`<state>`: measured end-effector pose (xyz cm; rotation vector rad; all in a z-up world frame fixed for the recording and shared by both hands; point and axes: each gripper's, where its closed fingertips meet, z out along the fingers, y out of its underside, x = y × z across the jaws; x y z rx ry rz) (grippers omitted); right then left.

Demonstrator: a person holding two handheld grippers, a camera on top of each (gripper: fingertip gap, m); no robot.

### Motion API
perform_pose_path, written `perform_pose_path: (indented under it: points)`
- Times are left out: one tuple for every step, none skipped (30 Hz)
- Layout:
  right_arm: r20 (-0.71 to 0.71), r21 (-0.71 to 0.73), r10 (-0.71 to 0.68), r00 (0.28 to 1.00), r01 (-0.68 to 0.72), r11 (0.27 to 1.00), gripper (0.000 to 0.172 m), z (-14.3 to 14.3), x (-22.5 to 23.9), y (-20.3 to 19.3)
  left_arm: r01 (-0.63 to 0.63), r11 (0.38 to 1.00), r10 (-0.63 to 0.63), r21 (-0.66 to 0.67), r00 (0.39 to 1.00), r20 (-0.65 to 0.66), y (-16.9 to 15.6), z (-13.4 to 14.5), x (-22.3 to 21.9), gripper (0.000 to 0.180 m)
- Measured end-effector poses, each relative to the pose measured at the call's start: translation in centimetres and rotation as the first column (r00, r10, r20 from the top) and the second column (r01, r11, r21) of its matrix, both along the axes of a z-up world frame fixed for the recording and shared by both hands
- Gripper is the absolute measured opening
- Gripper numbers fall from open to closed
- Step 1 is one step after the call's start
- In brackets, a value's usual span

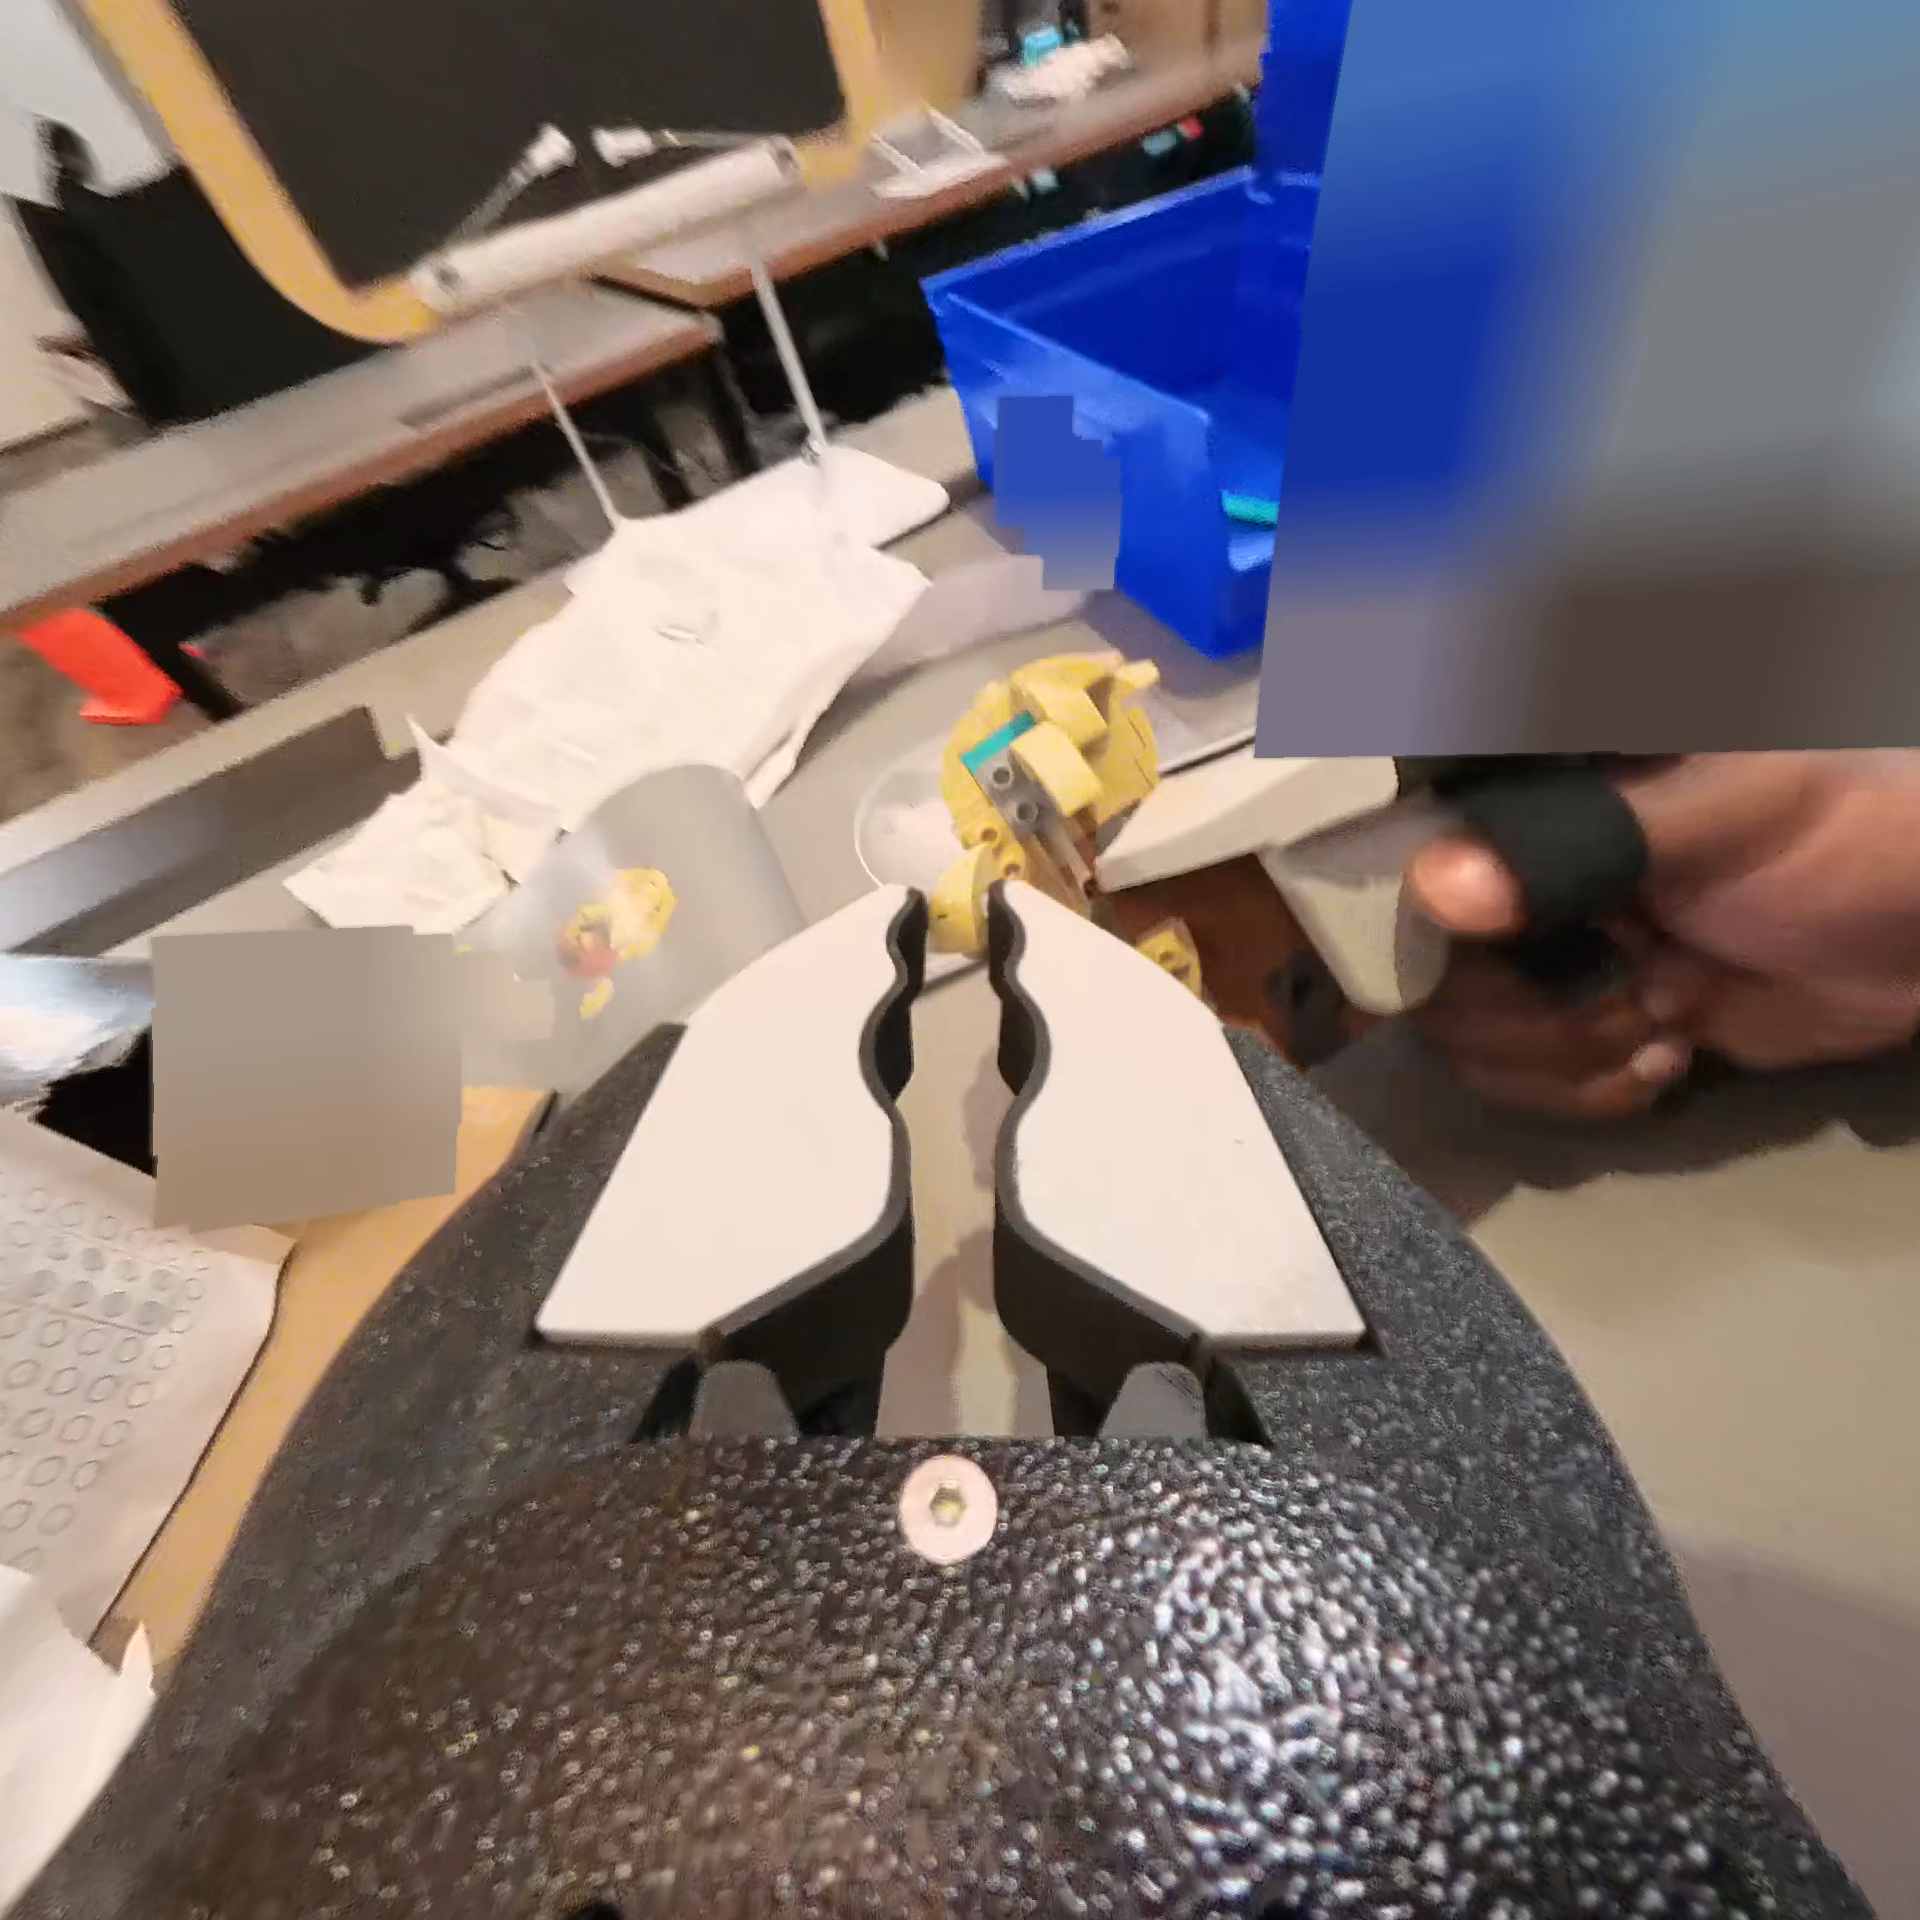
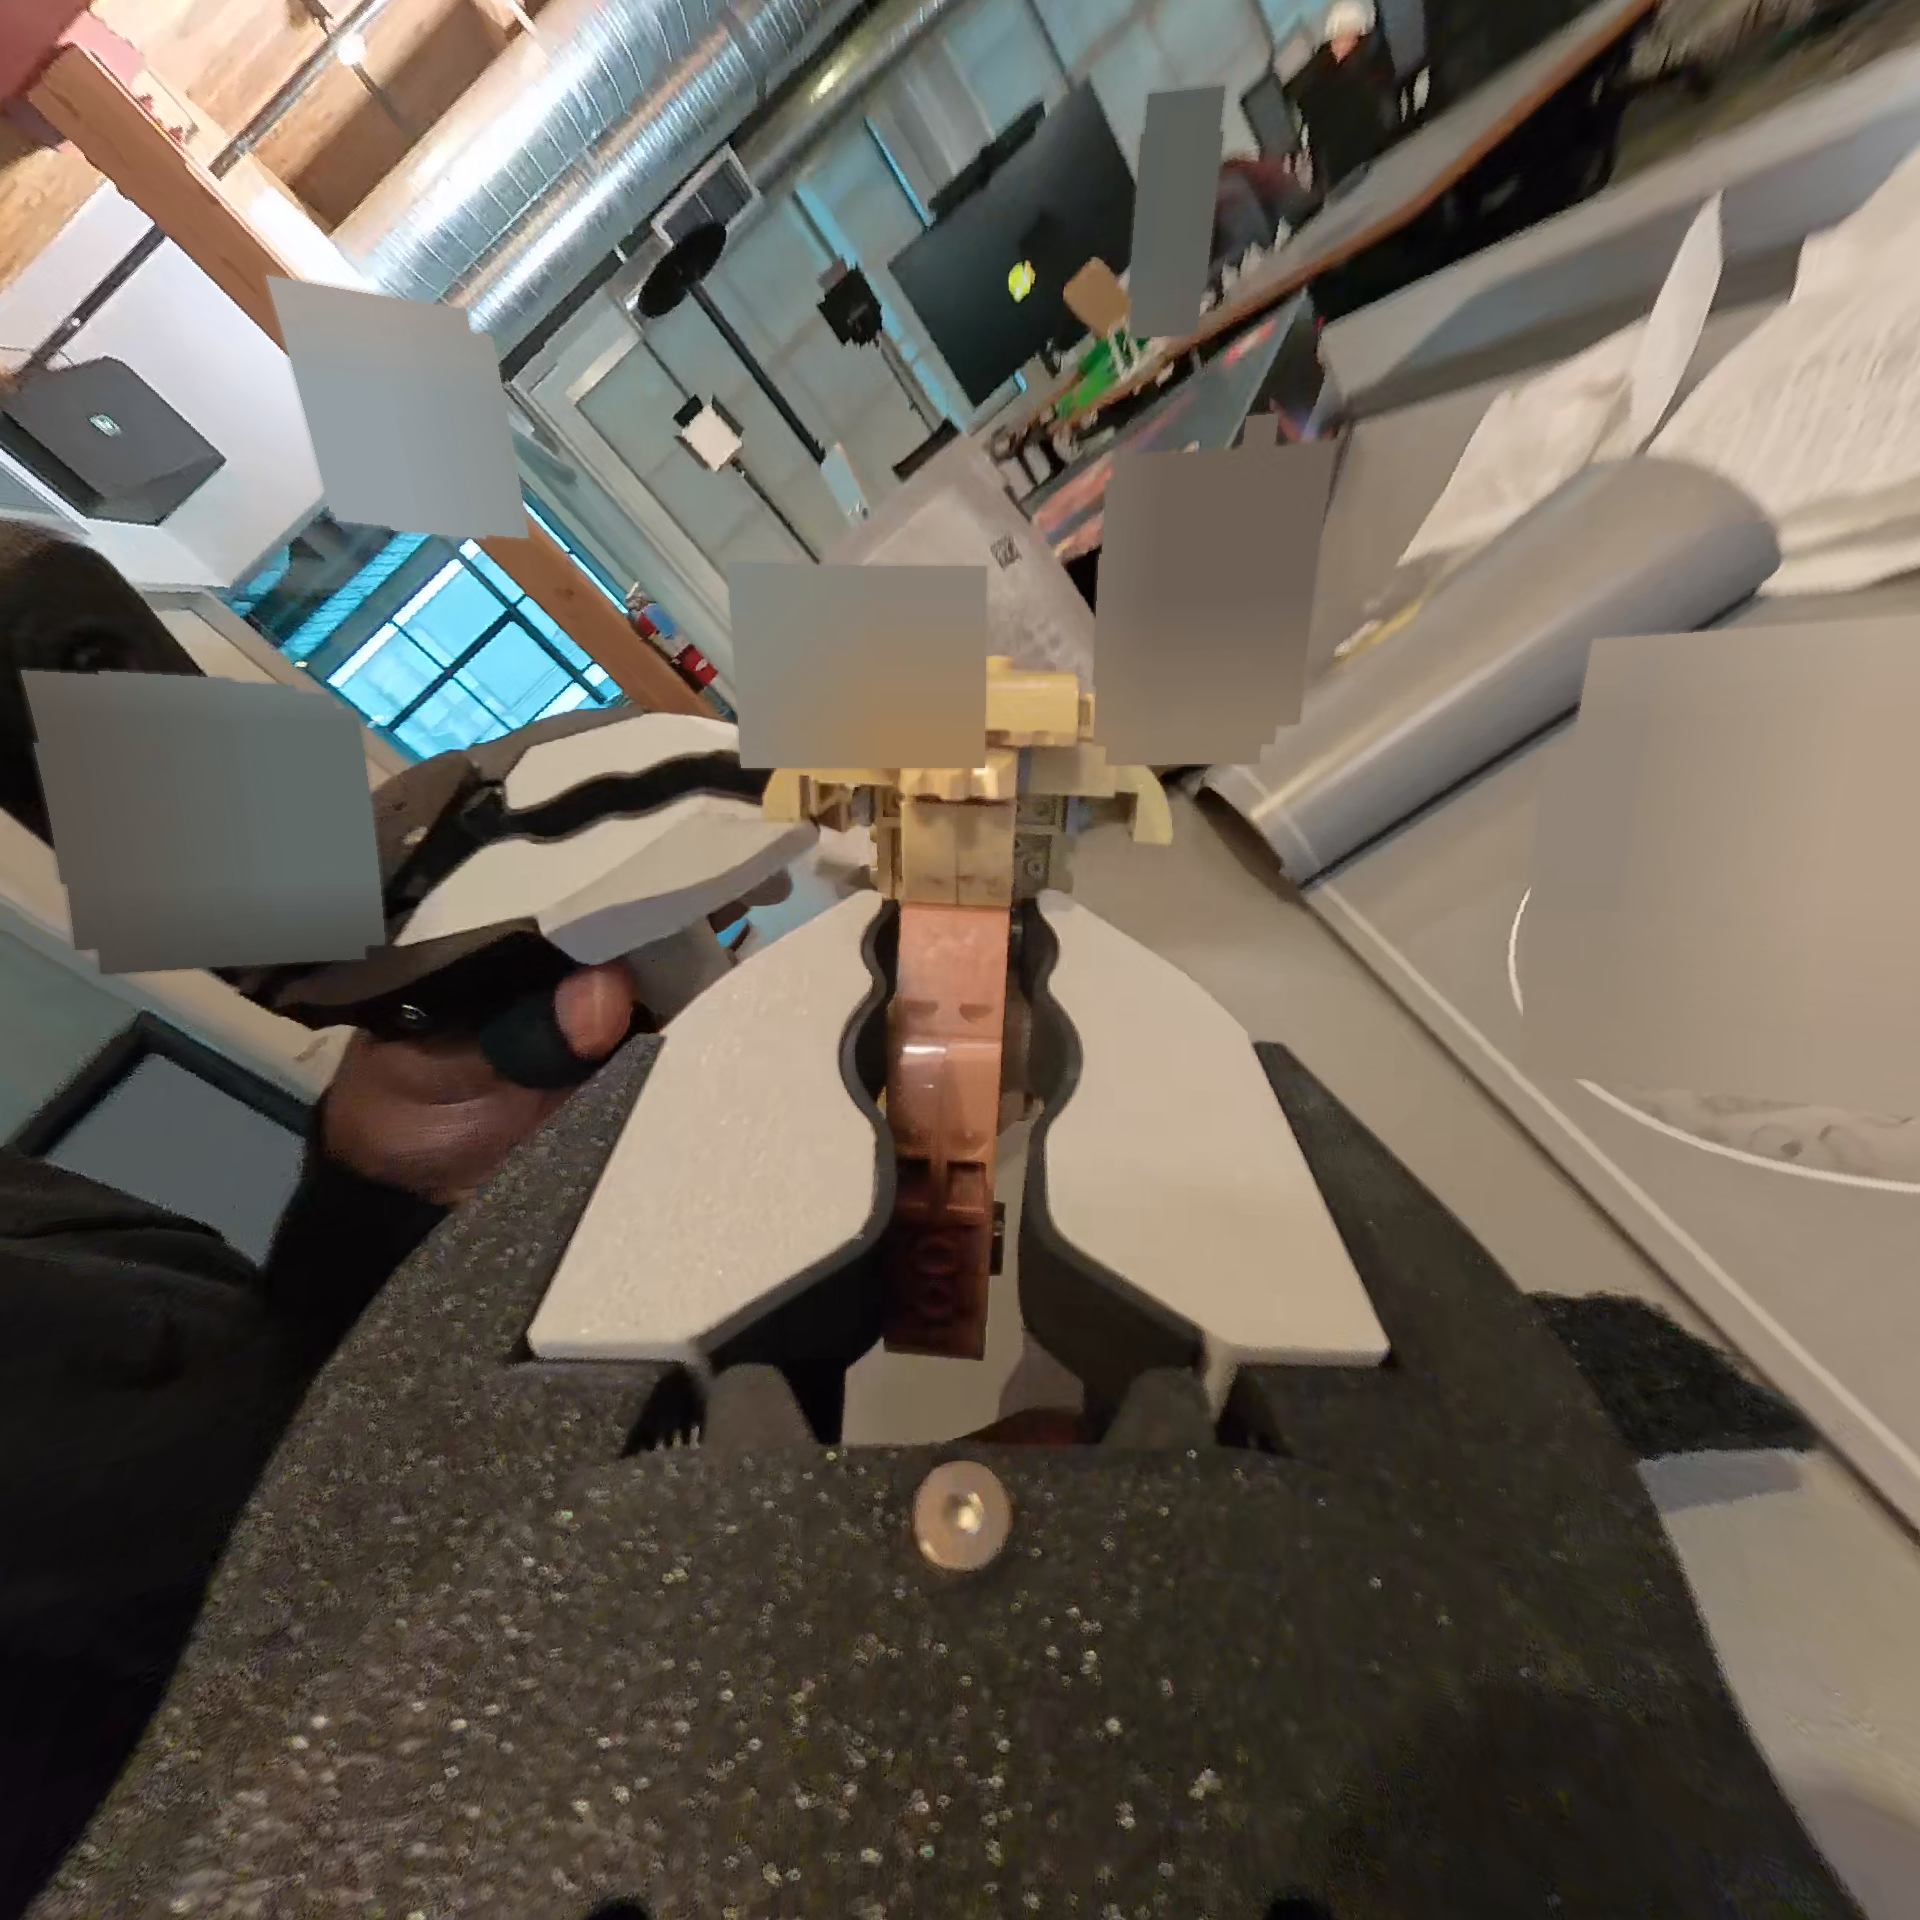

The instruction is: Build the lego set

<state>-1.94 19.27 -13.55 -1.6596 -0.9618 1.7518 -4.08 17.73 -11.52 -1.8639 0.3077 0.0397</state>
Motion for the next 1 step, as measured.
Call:
perform_pose_path:
  points:
    - [-0.016,0.039,-0.015,1.0,0.016,0.999,0.022,0.26,0.1,-0.07,-0.024,0.999,0.024,0.025,1.0,0.001,0.13,0.42,0.14,0.011]
